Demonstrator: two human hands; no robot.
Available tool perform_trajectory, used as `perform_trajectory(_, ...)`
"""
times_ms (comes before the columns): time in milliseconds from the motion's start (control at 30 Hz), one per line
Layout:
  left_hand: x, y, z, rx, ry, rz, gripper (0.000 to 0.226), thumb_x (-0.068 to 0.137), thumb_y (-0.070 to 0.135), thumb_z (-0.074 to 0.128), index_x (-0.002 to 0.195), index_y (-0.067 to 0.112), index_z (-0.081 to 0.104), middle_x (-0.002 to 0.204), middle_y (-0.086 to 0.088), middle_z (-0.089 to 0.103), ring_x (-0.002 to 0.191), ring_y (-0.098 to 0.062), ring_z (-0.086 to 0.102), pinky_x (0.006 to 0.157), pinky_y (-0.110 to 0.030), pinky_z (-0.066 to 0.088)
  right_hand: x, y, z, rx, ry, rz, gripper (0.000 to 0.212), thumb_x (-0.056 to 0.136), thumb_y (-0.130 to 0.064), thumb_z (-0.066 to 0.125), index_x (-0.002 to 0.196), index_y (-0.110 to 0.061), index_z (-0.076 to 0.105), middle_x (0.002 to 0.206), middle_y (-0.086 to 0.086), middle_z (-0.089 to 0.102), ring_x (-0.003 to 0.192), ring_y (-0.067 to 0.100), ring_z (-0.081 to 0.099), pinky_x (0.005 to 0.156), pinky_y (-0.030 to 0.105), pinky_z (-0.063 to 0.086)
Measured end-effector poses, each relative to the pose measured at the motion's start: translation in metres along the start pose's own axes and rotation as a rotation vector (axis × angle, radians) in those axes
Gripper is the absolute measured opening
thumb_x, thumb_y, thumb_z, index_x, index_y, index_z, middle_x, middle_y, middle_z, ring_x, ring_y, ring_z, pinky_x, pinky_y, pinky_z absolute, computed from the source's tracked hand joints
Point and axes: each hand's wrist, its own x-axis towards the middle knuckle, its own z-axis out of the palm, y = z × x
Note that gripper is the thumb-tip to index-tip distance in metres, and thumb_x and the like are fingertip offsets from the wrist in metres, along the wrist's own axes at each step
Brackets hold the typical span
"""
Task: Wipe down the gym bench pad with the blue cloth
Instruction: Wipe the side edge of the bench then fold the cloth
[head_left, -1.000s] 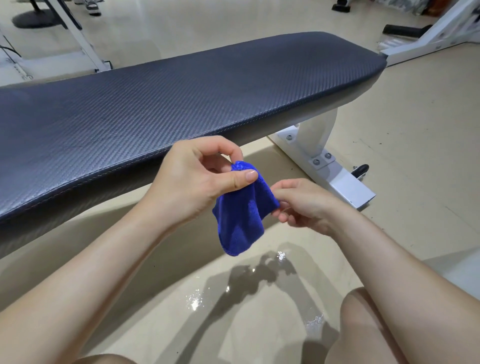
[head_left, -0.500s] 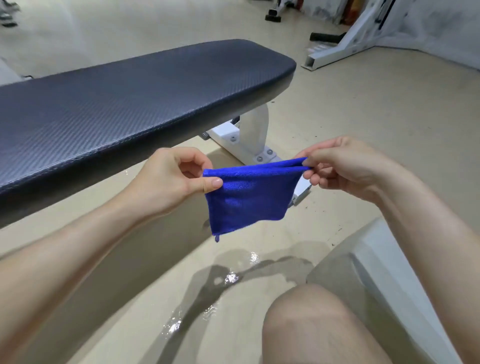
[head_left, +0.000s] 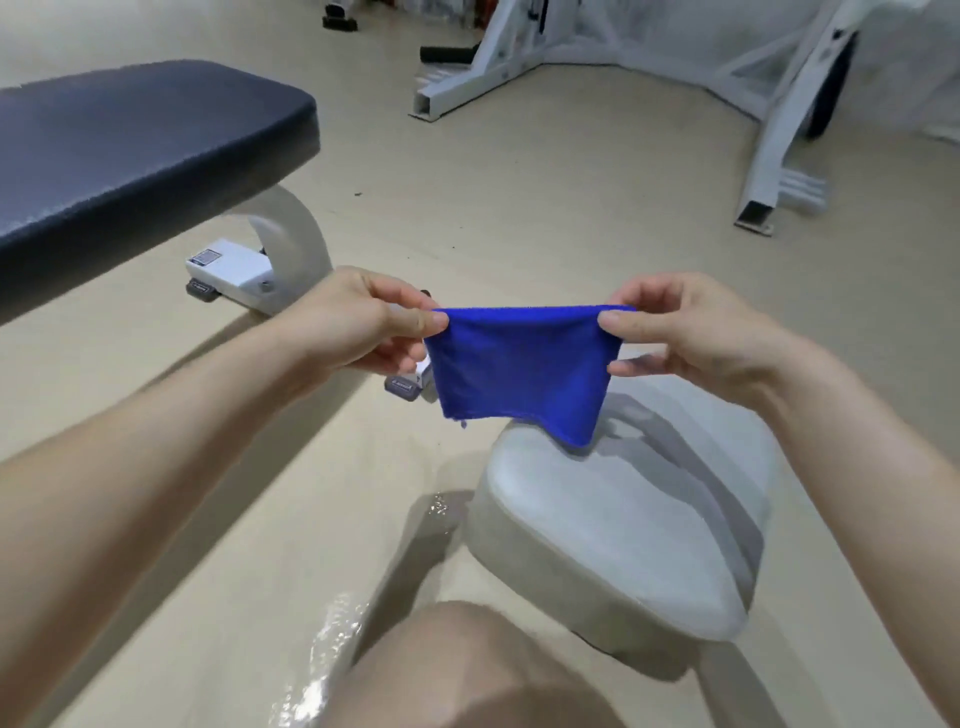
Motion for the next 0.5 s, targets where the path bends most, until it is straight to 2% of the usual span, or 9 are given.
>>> perform_trajectory(100,0.030,0.016,0.048,-0.119,-0.053,-0.023,0.010,0.086,0.013,0.068,0.096,0.009,0.069,0.080,-0.012,0.074,0.069,-0.020,0.071,0.069,-0.027,0.059,-0.003,0.015,-0.036,0.306,0.113,0.077,0.013,0.090,-0.003,0.061,0.079,-0.011,0.057,0.074,0.003,0.062,0.067,0.015,0.067,0.071,0.032,0.061)
perform_trajectory(200,0.055,0.028,0.084,-0.227,-0.066,0.025,0.005,0.087,0.013,0.067,0.091,0.013,0.070,0.089,-0.013,0.075,0.083,-0.021,0.073,0.079,-0.030,0.057,-0.003,0.023,-0.064,0.333,0.275,-0.003,0.018,0.088,0.001,0.061,0.076,-0.011,0.055,0.077,0.007,0.056,0.076,0.023,0.062,0.080,0.034,0.060)
perform_trajectory(267,0.067,0.035,0.099,-0.302,-0.055,0.064,0.004,0.087,0.017,0.069,0.089,0.014,0.070,0.089,-0.012,0.075,0.086,-0.021,0.073,0.079,-0.028,0.056,-0.007,0.023,-0.076,0.260,0.380,-0.135,0.019,0.082,0.003,0.065,0.075,-0.010,0.055,0.079,0.018,0.056,0.084,0.028,0.060,0.087,0.038,0.057)
perform_trajectory(333,0.074,0.036,0.112,-0.344,-0.037,0.083,0.014,0.086,0.025,0.070,0.091,0.012,0.071,0.088,-0.012,0.075,0.084,-0.020,0.073,0.077,-0.026,0.057,-0.011,0.027,-0.079,0.114,0.457,-0.246,0.020,0.077,0.005,0.066,0.072,-0.011,0.055,0.085,0.024,0.066,0.088,0.030,0.064,0.088,0.041,0.054)
perform_trajectory(400,0.076,0.024,0.126,-0.276,-0.003,0.067,0.012,0.085,0.023,0.072,0.087,0.011,0.072,0.080,-0.010,0.074,0.075,-0.019,0.072,0.070,-0.025,0.057,-0.015,0.043,-0.074,-0.037,0.482,-0.288,0.025,0.078,0.011,0.063,0.071,-0.011,0.055,0.094,0.013,0.073,0.097,0.019,0.069,0.088,0.031,0.053)
perform_trajectory(433,0.077,0.012,0.133,-0.192,0.015,0.049,0.006,0.084,0.017,0.071,0.082,0.011,0.071,0.075,-0.009,0.072,0.069,-0.019,0.070,0.065,-0.024,0.055,-0.017,0.056,-0.069,-0.110,0.461,-0.275,0.025,0.078,0.011,0.063,0.071,-0.012,0.056,0.097,0.008,0.073,0.100,0.010,0.068,0.089,0.025,0.053)
perform_trajectory(500,0.076,-0.012,0.142,0.034,0.051,0.014,0.009,0.081,0.008,0.069,0.075,0.015,0.069,0.070,-0.009,0.070,0.061,-0.019,0.064,0.061,-0.025,0.052,-0.023,0.085,-0.055,-0.281,0.370,-0.192,0.023,0.076,0.006,0.066,0.070,-0.015,0.059,0.100,-0.002,0.072,0.103,-0.005,0.064,0.091,0.015,0.049)
